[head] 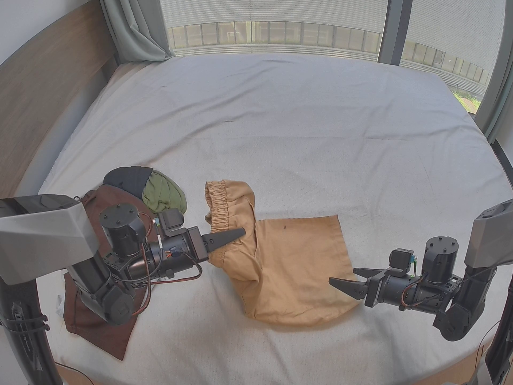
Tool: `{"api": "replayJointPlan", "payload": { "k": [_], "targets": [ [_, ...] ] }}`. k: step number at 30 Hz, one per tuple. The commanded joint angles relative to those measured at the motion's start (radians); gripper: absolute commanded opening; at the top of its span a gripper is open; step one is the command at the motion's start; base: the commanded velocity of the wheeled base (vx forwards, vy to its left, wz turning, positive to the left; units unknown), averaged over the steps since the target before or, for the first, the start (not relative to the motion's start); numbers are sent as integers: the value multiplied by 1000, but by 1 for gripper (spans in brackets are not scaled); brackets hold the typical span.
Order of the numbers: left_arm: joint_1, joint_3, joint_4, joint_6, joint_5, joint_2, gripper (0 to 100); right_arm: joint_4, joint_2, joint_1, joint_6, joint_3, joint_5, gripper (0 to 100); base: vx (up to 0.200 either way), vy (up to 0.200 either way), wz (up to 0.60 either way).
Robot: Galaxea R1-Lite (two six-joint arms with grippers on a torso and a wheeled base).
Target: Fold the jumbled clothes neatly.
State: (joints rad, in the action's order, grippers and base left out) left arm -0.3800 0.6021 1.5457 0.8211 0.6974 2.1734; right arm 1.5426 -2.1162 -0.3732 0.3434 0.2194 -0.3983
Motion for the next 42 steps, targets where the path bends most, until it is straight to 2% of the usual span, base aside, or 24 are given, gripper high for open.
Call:
{"api": "replayJointPlan", "payload": {
  "k": [1,7,14,36,39,42],
  "targets": [
    [-23,42,-7,3,1,19,0,1,-1,0,0,8,-1,100,0,0,0],
    [-71,64,-23,41,5,45,0,2,-1,7,0,20,1,100,0,0,0],
    [-120,120,-24,44,4,106,0,2,5,14,2,38,3,100,0,0,0],
    [-178,245,-6,44,-9,266,0,1,5,25,9,78,26,100,0,0,0],
    [-180,251,-6,44,-22,276,0,2,4,25,9,78,26,100,0,0,0],
    [-194,288,-4,43,-69,299,0,2,8,27,9,80,26,100,0,0,0]
  ]
}}
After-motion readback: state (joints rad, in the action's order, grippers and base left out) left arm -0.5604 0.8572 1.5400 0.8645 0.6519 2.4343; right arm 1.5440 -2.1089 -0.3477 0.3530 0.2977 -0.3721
